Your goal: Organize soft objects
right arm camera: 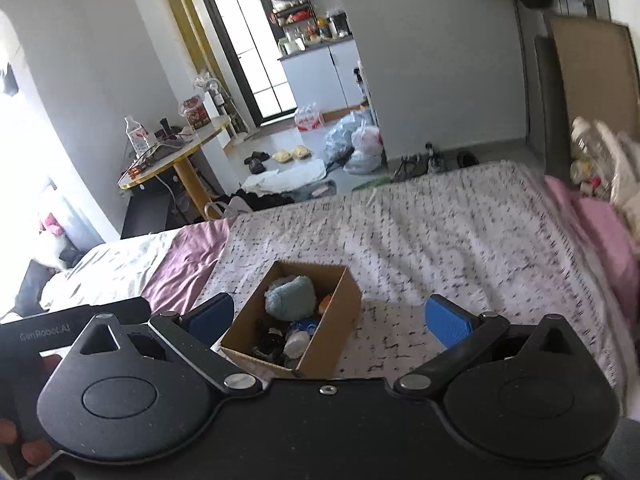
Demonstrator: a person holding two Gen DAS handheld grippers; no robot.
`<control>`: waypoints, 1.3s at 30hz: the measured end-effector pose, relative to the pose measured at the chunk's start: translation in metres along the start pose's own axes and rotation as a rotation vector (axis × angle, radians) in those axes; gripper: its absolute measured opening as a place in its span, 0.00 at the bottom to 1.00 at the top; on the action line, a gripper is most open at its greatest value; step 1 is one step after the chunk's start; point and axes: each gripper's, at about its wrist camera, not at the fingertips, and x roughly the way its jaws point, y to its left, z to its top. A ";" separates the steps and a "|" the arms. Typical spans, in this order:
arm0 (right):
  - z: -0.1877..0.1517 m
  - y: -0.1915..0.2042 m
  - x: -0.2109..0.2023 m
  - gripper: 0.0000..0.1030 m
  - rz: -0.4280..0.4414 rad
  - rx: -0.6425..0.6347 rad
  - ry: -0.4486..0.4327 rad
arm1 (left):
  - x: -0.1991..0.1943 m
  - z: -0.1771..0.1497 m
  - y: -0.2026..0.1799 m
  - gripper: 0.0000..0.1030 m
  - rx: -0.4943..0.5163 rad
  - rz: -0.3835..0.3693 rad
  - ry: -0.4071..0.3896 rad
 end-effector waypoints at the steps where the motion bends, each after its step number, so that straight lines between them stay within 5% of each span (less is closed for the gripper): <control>1: 0.000 0.001 -0.004 1.00 -0.007 -0.007 -0.004 | -0.004 0.000 0.000 1.00 0.004 0.005 0.001; 19: -0.021 0.013 -0.053 1.00 -0.054 -0.091 0.000 | -0.059 -0.025 0.003 1.00 0.083 0.025 -0.020; 24: -0.029 0.009 -0.062 1.00 -0.070 -0.093 -0.009 | -0.063 -0.033 0.005 1.00 0.117 0.081 -0.003; 31: -0.035 0.001 -0.065 1.00 -0.001 -0.034 0.023 | -0.062 -0.041 0.012 1.00 0.104 0.068 -0.006; 39: -0.042 0.008 -0.062 1.00 -0.059 -0.082 0.025 | -0.058 -0.046 0.015 1.00 0.111 0.046 0.008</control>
